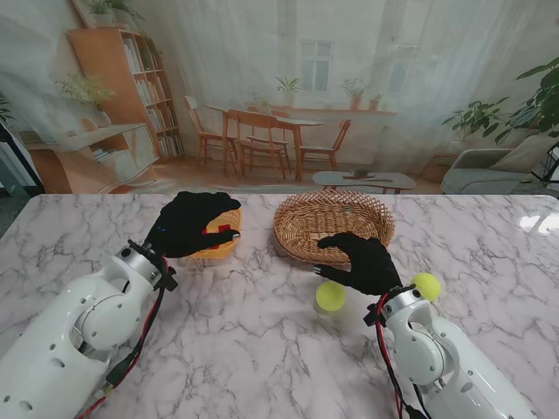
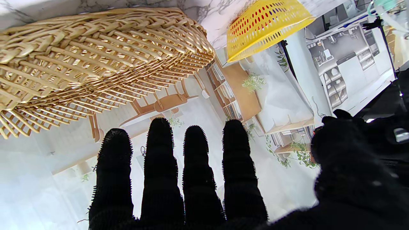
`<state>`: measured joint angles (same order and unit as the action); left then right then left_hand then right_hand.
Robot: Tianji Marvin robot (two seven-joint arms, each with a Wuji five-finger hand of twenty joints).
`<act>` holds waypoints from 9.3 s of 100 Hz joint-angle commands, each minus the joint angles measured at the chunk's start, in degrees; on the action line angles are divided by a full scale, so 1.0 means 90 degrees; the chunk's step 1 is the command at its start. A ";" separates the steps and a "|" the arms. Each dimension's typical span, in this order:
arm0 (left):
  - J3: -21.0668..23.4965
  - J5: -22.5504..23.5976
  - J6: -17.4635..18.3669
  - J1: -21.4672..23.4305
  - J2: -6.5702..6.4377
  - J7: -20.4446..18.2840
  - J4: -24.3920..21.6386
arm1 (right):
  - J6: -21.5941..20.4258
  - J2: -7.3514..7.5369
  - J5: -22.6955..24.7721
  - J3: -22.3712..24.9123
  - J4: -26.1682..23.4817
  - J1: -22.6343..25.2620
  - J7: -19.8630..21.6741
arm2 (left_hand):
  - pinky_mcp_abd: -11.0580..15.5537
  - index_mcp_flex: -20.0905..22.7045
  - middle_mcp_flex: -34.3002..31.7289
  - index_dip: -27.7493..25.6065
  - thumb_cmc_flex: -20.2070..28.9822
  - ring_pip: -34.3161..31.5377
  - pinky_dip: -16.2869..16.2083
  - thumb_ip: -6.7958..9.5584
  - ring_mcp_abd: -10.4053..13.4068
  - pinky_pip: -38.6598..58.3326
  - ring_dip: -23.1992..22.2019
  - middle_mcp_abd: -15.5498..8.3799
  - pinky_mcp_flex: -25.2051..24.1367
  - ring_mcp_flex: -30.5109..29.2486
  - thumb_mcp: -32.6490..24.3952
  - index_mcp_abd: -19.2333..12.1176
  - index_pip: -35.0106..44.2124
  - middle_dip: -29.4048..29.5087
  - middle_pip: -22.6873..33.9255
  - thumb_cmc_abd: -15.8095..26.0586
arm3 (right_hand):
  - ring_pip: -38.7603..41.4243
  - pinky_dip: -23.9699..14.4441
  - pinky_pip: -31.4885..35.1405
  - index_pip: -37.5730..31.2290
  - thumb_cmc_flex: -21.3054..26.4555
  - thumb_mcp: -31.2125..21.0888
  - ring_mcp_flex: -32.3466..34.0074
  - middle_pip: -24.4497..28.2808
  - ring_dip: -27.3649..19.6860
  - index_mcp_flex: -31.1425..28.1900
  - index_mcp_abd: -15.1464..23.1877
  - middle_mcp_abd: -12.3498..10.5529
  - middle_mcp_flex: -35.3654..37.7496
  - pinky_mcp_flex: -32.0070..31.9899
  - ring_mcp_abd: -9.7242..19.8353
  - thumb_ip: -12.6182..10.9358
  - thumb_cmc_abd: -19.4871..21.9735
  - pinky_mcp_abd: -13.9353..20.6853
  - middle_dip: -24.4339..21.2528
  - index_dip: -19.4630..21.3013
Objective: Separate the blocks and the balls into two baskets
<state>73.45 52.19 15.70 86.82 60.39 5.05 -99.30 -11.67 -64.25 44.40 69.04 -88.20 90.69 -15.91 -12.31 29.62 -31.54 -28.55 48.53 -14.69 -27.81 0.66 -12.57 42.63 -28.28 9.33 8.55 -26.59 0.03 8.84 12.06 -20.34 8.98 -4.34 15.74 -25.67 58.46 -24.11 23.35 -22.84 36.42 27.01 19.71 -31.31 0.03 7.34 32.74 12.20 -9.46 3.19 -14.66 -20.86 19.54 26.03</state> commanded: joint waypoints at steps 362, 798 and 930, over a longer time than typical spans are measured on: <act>-0.0541 0.0027 -0.0052 -0.0151 0.0083 -0.0028 0.1458 | 0.1594 0.0364 0.2023 0.0904 0.2143 0.0043 -0.1136 | -0.0286 -0.0166 -0.0246 0.0062 -0.0015 0.0035 -0.0516 -0.0040 0.0054 0.0062 -0.0223 -0.0164 -0.0106 -0.0256 0.0136 -0.0035 -0.0060 -0.0162 0.0255 0.0423 | 0.4229 -0.1226 0.2431 -0.1734 0.1307 -0.3442 0.1363 0.2826 0.2052 -0.0460 -0.0272 0.0059 0.0508 0.3083 0.0369 0.0614 -0.1876 0.1326 0.2282 0.0152; -0.0724 0.0136 -0.0045 -0.0273 0.0054 -0.0061 0.1606 | -0.0481 0.0424 0.2012 -0.0275 0.0174 -0.0700 0.0386 | -0.0299 -0.0112 -0.0339 0.0079 -0.0002 0.0014 -0.0494 -0.0038 0.0045 0.0063 -0.0234 -0.0171 -0.0129 -0.0273 0.0134 -0.0016 -0.0021 -0.0181 0.0315 0.0424 | 0.0435 -0.0021 0.0327 -0.0062 -0.0526 -0.1296 -0.0537 0.0410 -0.0042 0.0239 -0.0253 0.0204 -0.0600 0.0107 -0.0027 0.0070 -0.0660 0.0235 -0.0050 -0.0032; -0.0746 0.0131 -0.0039 -0.0297 0.0036 -0.0199 0.1589 | 0.0343 0.0478 0.1990 -0.1190 0.0883 -0.0624 0.0454 | -0.0315 -0.0019 -0.0380 0.0065 -0.0017 0.0023 -0.0502 -0.0043 0.0035 0.0044 -0.0224 -0.0159 -0.0132 -0.0291 0.0138 -0.0026 0.0001 -0.0173 0.0284 0.0427 | 0.0484 -0.0039 0.0378 0.0045 -0.0478 -0.1056 -0.0589 0.0393 0.0012 0.0203 -0.0211 0.0233 -0.0631 0.0100 -0.0051 0.0018 -0.0637 0.0259 0.0082 0.0099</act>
<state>66.90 53.37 15.34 84.25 60.74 4.20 -84.96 -8.95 -59.74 62.39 58.59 -80.89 85.24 -11.99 -13.69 28.85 -33.63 -27.98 48.57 -14.64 -31.34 0.66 -12.48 43.59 -30.39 8.21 8.16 -28.94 -0.23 9.03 12.45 -21.73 11.48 -2.94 22.92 -25.92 61.99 -24.66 20.86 -33.66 32.11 31.67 19.67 -28.97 -2.90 9.21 27.58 13.66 -8.82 4.31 -22.37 -17.09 19.62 25.91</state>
